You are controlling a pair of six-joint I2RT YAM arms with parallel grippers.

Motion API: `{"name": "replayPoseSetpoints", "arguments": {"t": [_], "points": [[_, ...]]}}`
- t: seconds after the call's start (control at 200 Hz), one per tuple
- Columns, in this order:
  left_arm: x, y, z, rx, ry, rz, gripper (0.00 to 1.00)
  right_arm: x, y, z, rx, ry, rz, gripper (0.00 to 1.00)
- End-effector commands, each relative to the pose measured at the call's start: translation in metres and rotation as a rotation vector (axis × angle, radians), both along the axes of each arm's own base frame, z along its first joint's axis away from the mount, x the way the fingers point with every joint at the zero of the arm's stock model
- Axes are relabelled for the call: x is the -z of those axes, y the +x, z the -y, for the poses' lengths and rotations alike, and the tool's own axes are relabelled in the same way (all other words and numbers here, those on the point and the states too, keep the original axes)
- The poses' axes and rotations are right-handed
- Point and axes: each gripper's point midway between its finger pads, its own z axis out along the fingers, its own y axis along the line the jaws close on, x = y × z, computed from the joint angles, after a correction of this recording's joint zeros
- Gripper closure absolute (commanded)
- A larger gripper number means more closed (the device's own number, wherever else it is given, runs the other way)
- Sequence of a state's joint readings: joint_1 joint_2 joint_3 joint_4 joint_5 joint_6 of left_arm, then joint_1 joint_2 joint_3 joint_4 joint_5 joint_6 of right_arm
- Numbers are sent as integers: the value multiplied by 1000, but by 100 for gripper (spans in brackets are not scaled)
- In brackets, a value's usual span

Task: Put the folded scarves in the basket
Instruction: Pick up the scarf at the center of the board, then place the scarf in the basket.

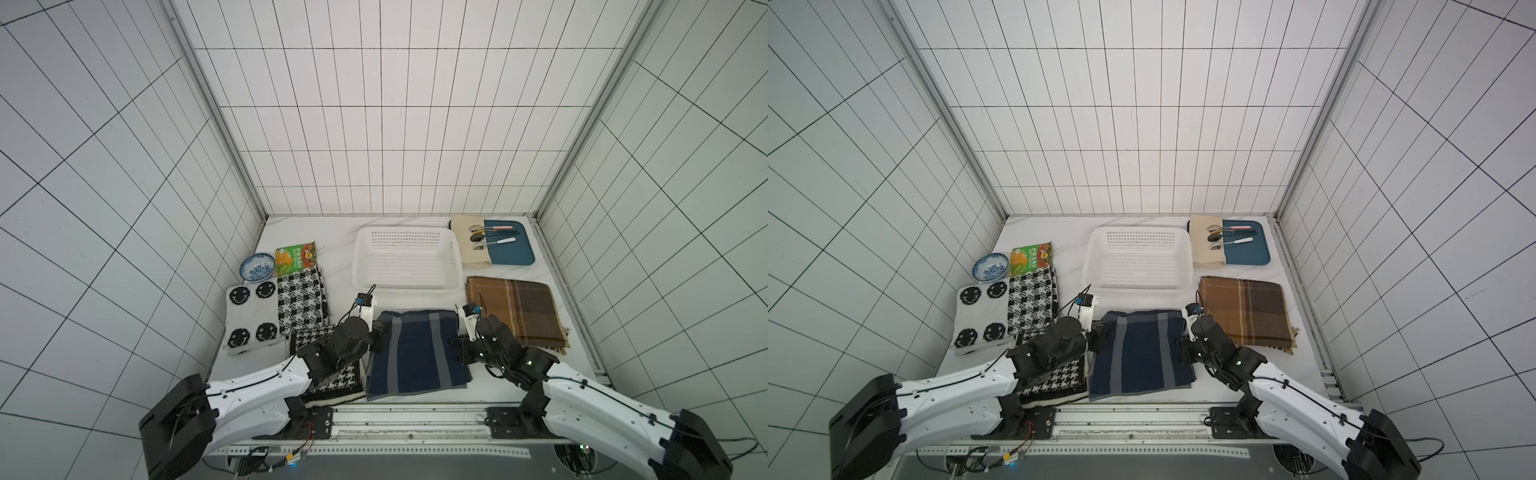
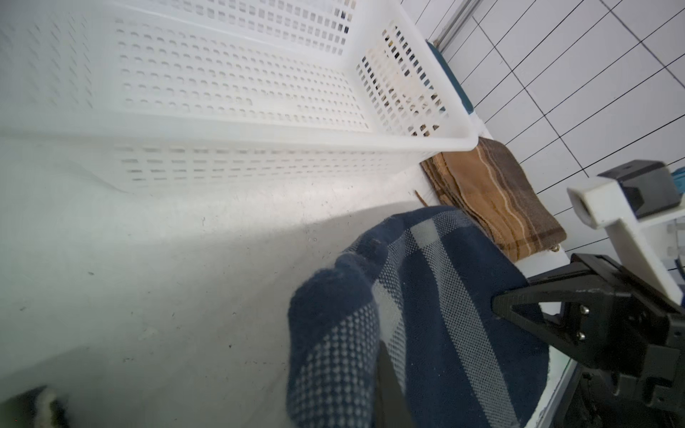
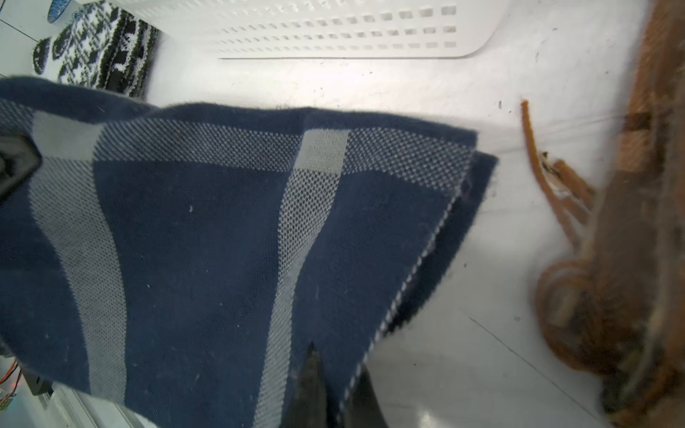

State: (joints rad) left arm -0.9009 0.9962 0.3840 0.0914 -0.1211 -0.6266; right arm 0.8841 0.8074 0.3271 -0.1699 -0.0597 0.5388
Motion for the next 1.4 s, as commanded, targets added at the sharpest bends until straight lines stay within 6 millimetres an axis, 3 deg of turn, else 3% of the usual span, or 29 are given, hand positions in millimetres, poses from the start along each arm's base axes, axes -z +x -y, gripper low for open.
{"name": "replayPoseSetpoints", "arguments": {"t": [0.0,0.45,0.735,0.864,0.989,1.094,1.229,1.394], "points": [[-11,1,-5,-12,44,22,100,-5,-4,2,-2,-14,43,100],[-92,3,0,-9,-10,131,100,-90,-6,-2,-39,23,200,100],[-141,22,1,-68,-45,238,100,-138,14,-9,-36,-47,289,100],[-158,57,-8,-136,-46,245,100,-155,39,-17,-37,-121,307,100],[-165,95,-9,-171,-54,228,100,-163,78,-21,-14,-142,268,100],[-165,140,-16,-235,-22,221,100,-171,116,-19,18,-163,260,100],[-147,199,-15,-239,-48,149,100,-156,166,-21,37,-164,179,100],[-106,245,-5,-271,50,106,100,-114,215,-22,54,-241,120,100]]}}
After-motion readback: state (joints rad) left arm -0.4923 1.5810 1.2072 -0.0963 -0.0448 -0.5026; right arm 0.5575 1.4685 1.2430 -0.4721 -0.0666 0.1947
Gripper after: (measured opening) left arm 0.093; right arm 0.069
